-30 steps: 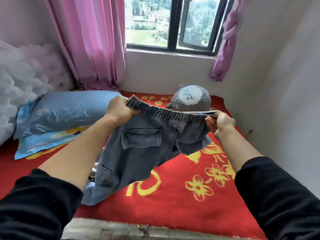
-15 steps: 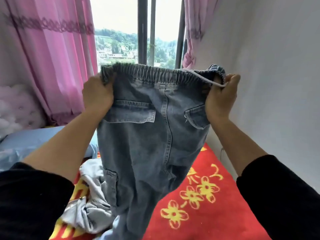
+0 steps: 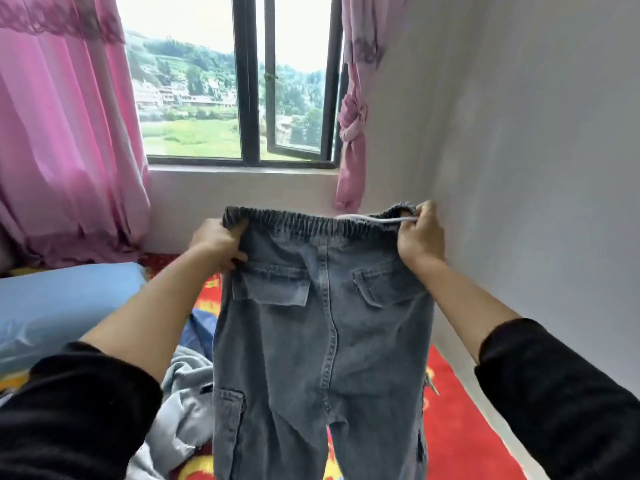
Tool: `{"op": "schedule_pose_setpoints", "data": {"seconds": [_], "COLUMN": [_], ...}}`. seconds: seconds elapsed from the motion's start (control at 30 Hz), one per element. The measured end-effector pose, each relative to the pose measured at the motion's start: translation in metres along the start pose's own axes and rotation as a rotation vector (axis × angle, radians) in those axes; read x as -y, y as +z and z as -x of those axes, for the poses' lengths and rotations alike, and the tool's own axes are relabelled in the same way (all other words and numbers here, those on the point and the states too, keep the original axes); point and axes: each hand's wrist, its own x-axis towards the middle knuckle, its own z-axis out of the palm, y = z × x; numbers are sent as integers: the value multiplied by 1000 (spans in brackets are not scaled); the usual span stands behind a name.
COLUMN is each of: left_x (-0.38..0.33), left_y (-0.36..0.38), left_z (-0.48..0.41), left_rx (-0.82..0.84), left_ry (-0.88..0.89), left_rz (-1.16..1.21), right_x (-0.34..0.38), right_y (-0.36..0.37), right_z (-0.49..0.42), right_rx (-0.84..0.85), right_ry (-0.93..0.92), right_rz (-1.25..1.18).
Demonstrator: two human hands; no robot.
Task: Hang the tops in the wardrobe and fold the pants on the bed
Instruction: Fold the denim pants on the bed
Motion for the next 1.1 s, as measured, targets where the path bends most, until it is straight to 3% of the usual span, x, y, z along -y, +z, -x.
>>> {"op": "schedule_pose_setpoints", "data": {"seconds": [0.1, 0.2, 0.4, 0.5, 0.6, 0.87, 1.1], "left_x": [7, -21, -124, -149, -147, -37, 123], "left_y": [40, 61, 39, 26, 20, 47, 103], "left_z": [-41, -76, -116, -108, -94, -35, 56], "left_rx": [58, 53, -79, -103, -105, -98, 72], "left_ry": [-46, 7, 269, 377, 393, 273, -94], "left_rz": [114, 304, 636, 745, 776, 686, 496], "right_x": [-15, -5, 50, 65, 65, -12, -160], "right_y": [31, 44, 38, 35, 34, 41, 37], "right_z": [-42, -88, -154, -163, -161, -73, 58], "right_rx": [93, 116, -163, -312, -308, -203, 30], "right_ry": [98, 14, -476, -556, -607, -426, 10], "right_rz": [131, 178, 54, -69, -143, -236, -75]}}
